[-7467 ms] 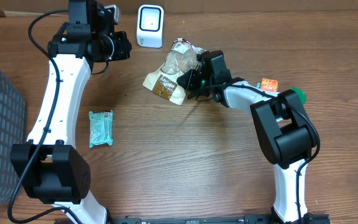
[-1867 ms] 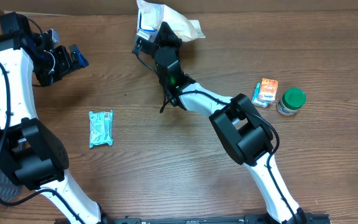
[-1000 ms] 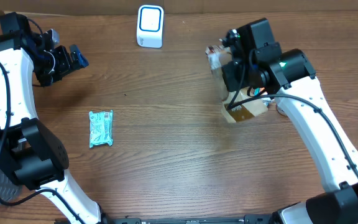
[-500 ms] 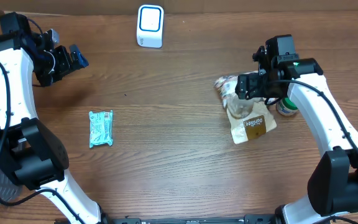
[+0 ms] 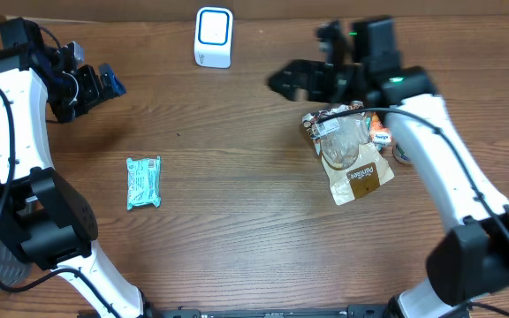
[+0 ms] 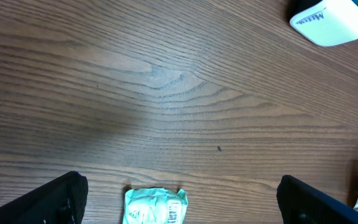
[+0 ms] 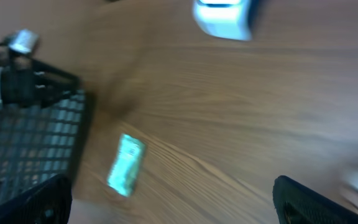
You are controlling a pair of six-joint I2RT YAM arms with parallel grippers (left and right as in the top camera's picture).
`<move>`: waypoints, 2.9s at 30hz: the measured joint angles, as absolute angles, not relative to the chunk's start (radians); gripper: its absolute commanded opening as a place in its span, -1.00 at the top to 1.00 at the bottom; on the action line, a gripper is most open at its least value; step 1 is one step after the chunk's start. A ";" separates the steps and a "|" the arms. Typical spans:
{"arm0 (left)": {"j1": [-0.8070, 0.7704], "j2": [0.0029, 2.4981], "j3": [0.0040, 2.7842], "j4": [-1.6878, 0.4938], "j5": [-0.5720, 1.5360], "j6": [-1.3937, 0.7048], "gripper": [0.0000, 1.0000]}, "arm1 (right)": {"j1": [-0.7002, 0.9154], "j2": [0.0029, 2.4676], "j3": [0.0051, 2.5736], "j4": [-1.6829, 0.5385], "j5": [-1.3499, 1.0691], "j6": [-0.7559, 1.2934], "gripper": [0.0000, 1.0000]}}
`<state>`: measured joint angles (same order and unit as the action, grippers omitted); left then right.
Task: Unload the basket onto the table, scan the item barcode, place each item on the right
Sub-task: 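Reach the right gripper to the teal wipes pack and grasp it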
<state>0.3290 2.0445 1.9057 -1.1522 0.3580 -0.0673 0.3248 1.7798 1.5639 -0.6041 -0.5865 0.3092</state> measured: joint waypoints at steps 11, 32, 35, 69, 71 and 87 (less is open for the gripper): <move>0.329 2.045 1.906 -1.152 0.358 -0.067 -1.00 | 0.759 2.086 1.562 -0.252 -0.403 0.477 -0.54; 0.329 2.045 1.906 -1.153 0.358 -0.067 -0.99 | 0.923 2.300 1.561 -0.097 -0.228 0.591 -0.07; 0.329 2.045 1.906 -1.153 0.358 -0.067 -0.99 | 0.941 2.301 1.561 -0.089 -0.229 0.610 -0.02; 0.329 2.045 1.906 -1.152 0.358 -0.067 -0.99 | 0.649 2.166 1.568 -0.549 -0.429 -0.012 -0.25; 0.329 2.045 1.906 -1.153 0.358 -0.067 -0.99 | 0.625 2.166 1.568 -0.556 -0.432 0.021 -0.18; 0.329 2.045 1.906 -1.152 0.358 -0.067 -1.00 | 0.596 2.155 1.567 -0.695 -0.475 0.635 0.00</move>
<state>0.3290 2.0445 1.9057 -1.1522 0.3580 -0.0673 0.5961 2.1548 1.5665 -0.6949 -0.4747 0.6346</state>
